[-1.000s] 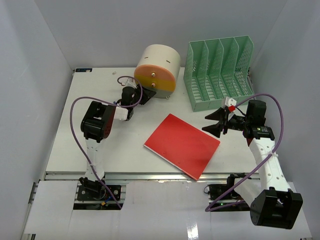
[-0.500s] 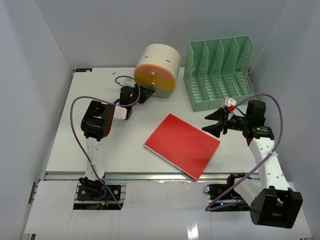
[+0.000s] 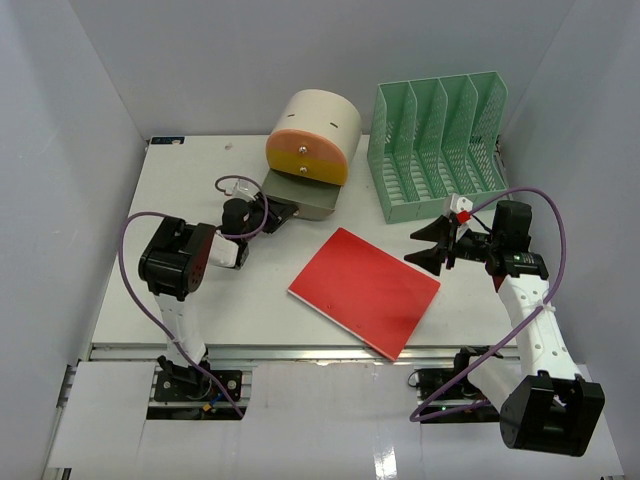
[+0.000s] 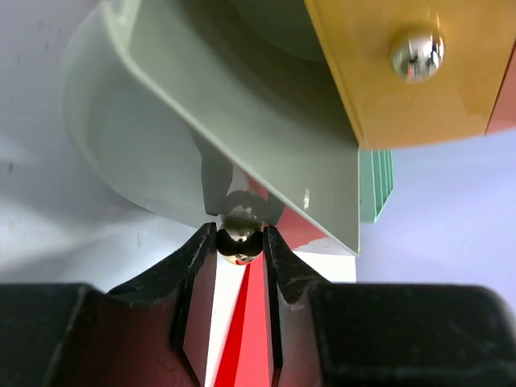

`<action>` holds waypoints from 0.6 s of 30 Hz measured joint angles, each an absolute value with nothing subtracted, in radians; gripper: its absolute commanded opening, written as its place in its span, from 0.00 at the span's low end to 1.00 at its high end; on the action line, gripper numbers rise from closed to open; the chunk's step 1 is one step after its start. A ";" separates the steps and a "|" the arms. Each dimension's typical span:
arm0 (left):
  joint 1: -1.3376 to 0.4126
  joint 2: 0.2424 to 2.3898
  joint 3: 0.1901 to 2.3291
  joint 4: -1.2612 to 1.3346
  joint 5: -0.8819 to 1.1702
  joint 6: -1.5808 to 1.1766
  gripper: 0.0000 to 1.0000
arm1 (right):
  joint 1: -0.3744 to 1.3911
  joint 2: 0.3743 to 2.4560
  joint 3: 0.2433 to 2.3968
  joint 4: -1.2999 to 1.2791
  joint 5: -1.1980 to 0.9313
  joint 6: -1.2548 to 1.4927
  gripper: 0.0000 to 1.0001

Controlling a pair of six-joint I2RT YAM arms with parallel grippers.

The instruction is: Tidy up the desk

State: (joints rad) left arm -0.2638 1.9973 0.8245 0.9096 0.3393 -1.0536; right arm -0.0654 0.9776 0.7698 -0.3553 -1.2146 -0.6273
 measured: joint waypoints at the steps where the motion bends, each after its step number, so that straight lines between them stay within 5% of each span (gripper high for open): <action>1: -0.264 1.980 0.800 0.911 0.342 -1.049 0.36 | -0.065 0.978 0.770 -0.355 -1.214 -0.627 0.64; 6: -0.264 1.951 0.792 0.857 0.369 -1.016 0.74 | -0.068 0.982 0.769 -0.355 -1.215 -0.628 0.64; 18: -0.218 1.758 0.862 0.502 0.353 -0.816 0.85 | -0.084 0.989 0.768 -0.355 -1.207 -0.631 0.64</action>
